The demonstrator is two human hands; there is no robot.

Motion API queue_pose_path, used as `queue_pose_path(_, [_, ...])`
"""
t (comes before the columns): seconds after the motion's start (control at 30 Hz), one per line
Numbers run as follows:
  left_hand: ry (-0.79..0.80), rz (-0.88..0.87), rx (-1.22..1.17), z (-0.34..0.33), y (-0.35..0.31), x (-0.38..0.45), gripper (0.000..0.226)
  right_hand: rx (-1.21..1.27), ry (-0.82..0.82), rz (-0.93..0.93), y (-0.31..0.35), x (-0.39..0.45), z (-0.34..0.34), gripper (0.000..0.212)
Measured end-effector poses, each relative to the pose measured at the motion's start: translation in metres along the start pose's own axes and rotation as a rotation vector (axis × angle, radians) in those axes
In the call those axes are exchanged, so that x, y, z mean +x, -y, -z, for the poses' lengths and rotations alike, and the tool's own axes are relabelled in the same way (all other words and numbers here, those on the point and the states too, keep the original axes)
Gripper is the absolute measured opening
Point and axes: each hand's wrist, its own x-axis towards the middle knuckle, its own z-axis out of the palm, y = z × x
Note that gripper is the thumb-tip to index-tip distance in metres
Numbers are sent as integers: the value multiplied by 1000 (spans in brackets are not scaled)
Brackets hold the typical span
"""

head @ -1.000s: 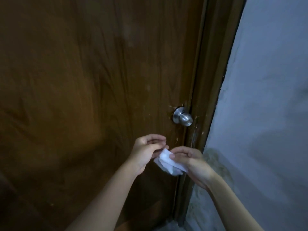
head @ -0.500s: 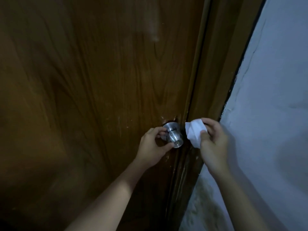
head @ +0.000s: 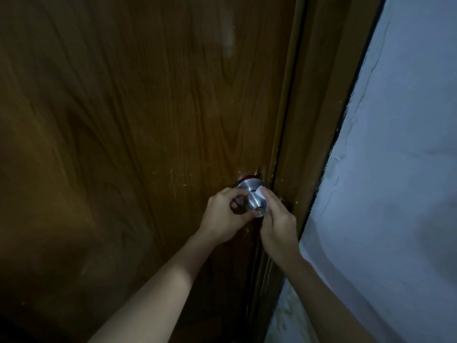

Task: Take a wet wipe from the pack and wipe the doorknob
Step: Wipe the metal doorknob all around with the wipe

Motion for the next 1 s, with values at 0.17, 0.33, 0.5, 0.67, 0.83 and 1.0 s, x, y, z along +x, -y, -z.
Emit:
queue_pose_path(0.17, [10, 2, 13, 1, 0, 0, 47, -88, -76, 50, 7, -17, -11, 43])
queue_pose_path(0.33, [16, 1, -16, 0, -2, 1, 41, -86, 6, 23, -1, 4, -8, 38])
queue_pose_path(0.5, [7, 22, -2, -1, 0, 1, 46, -99, -146, -54, 1, -10, -14, 38])
queue_pose_path(0.67, [18, 5, 8, -1, 1, 2, 47, -72, -75, 59, 5, 4, -14, 36])
queue_pose_path(0.83, [-4, 9, 4, -2, 3, 1, 47, -23, -138, -130, -7, -3, -16, 43])
queue_pose_path(1.0, [5, -12, 18, -2, 3, 1, 45, -52, -93, 71, 10, -1, -18, 40])
